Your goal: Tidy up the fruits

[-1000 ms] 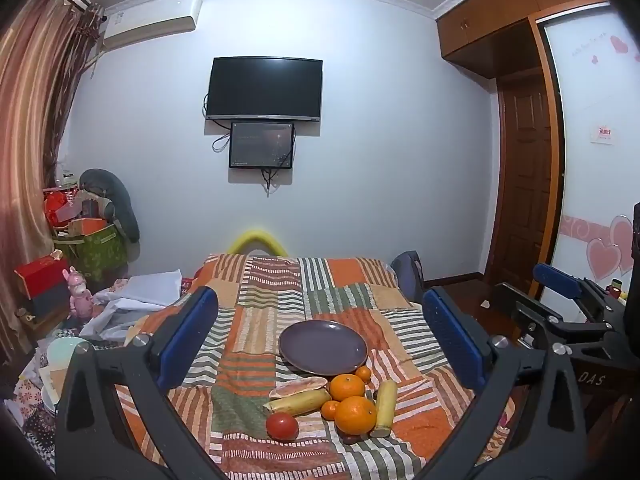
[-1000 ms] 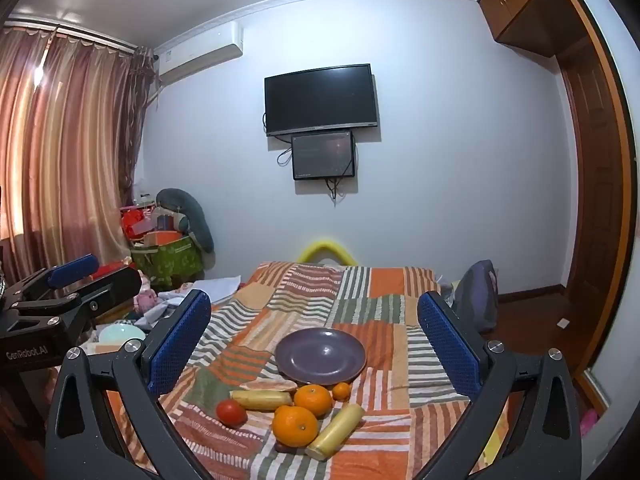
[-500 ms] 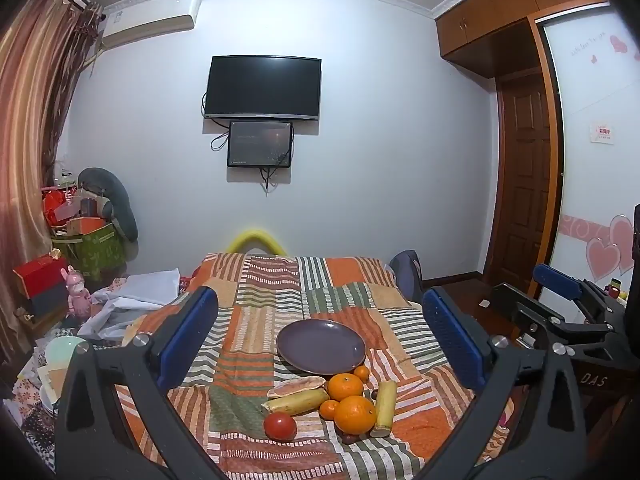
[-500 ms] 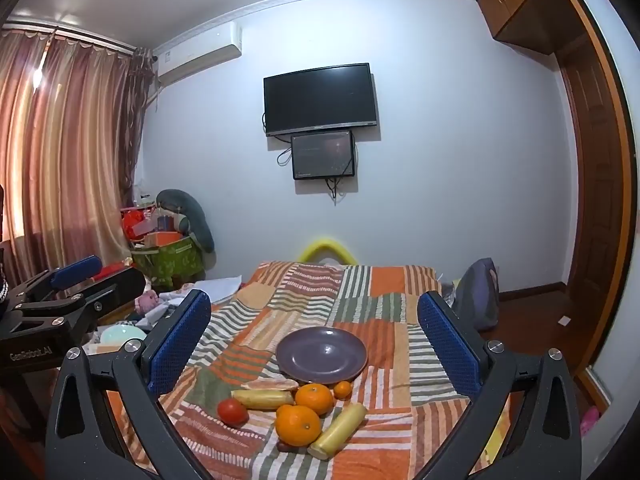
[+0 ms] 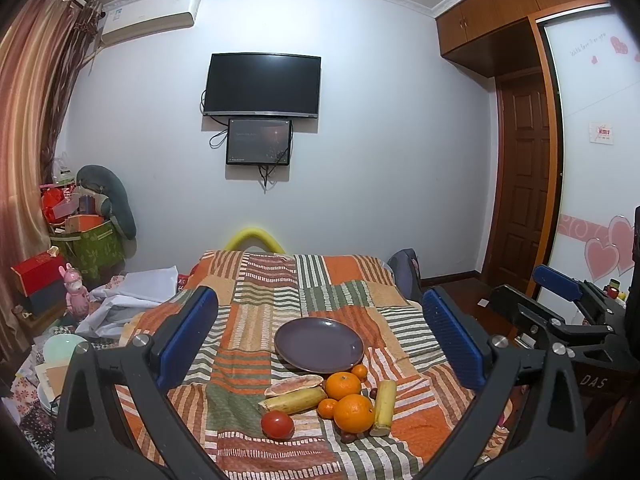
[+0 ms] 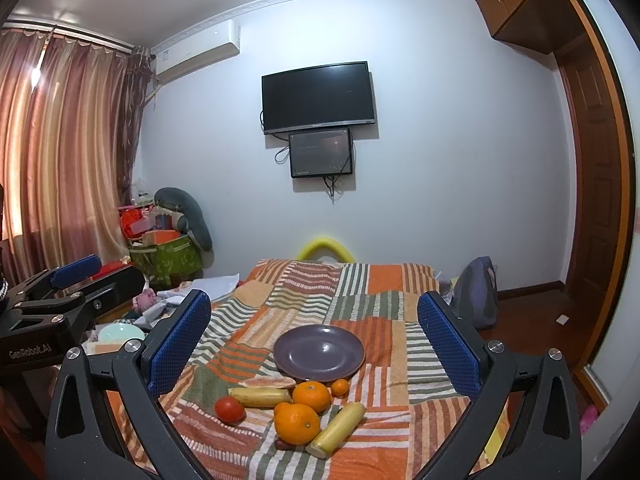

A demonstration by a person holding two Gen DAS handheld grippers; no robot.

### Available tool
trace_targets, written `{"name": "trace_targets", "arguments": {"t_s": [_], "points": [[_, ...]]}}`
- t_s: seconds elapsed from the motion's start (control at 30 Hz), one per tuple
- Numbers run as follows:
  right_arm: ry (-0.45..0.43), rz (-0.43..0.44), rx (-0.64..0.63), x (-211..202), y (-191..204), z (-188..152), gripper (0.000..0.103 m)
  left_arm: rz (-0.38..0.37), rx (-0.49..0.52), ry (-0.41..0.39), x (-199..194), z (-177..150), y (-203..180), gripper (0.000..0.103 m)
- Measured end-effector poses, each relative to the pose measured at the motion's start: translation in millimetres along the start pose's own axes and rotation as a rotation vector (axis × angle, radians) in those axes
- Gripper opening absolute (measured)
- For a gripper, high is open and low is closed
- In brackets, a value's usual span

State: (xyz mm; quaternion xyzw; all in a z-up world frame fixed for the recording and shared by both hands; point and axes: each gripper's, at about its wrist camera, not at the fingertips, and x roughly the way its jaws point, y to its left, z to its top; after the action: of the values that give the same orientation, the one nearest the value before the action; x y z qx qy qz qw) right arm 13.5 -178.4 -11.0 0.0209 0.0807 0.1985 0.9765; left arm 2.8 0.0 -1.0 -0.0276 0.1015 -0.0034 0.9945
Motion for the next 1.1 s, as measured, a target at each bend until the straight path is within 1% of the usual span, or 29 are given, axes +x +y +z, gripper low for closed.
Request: {"name": "trace_targets", "arguments": {"t_s": [1.1], "points": [[-0.004, 0.001, -0.007, -0.3, 0.1, 2.3, 0.103, -0.002, 0.000, -0.003, 1.5, -3.0, -1.0, 0.103]]}}
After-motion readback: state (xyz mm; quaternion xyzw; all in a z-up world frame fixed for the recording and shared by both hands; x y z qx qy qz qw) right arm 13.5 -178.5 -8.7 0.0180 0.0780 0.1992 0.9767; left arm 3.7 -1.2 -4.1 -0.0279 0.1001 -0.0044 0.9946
